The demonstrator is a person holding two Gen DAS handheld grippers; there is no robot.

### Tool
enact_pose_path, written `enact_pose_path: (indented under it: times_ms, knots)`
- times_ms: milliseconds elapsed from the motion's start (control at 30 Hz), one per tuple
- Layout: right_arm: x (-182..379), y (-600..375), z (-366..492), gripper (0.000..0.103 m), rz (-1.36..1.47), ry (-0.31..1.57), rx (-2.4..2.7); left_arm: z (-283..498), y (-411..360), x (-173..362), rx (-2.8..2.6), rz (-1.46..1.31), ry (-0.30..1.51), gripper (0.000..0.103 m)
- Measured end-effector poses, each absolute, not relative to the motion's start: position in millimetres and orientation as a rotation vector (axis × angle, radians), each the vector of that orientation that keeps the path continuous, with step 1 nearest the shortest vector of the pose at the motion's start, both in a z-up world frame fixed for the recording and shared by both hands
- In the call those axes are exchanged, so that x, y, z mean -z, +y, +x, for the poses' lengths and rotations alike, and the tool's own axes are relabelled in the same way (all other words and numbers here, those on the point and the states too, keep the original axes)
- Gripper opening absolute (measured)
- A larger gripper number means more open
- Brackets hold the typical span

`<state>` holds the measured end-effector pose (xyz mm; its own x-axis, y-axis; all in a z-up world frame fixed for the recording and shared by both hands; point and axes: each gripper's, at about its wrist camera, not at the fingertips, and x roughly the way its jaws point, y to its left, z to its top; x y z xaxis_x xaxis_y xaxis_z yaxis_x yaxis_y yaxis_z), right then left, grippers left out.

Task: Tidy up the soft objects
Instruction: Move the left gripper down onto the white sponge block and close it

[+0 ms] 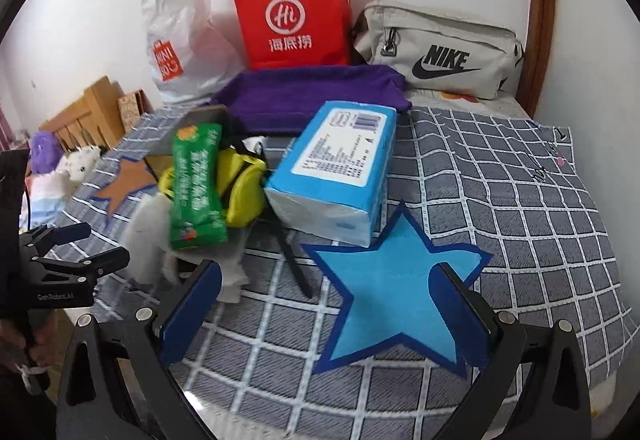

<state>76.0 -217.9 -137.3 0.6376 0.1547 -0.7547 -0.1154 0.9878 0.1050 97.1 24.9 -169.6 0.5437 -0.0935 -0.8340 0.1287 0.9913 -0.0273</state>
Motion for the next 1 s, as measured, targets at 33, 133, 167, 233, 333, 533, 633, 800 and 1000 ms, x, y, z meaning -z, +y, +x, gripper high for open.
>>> enact_pose_path:
  times_ms: [33, 133, 167, 233, 333, 533, 633, 800, 1000]
  knots:
    - [141, -217, 79, 0.101, 0.045, 0.873, -0.157, 99, 24, 173, 0.16, 0.026, 0.996, 0.098]
    - [153, -212, 90, 0.093, 0.03, 0.905, -0.183, 101, 18, 177, 0.223, 0.021, 0.99, 0.097]
    - [157, -209, 93, 0.089, 0.018, 0.917, -0.194, 102, 15, 178, 0.23, 0.035, 0.985, 0.097]
    - [162, -203, 97, 0.085, -0.012, 0.931, -0.206, 103, 10, 180, 0.228, 0.065, 0.976, 0.096]
    - [167, -199, 99, 0.083, -0.019, 0.926, -0.217, 107, 7, 183, 0.23, 0.093, 0.968, 0.088]
    - [173, -197, 110, 0.075, -0.013, 0.93, -0.226, 116, 12, 190, 0.3, 0.048, 0.996, 0.051]
    - [178, -194, 118, 0.066, -0.007, 0.948, -0.24, 113, 19, 183, 0.276, 0.064, 0.982, 0.051]
    - [186, -186, 129, 0.055, -0.02, 0.968, -0.26, 115, 43, 175, 0.206, 0.04, 0.97, 0.051]
    - [196, -177, 141, 0.029, -0.023, 0.979, -0.272, 121, 58, 175, 0.155, -0.006, 0.98, 0.051]
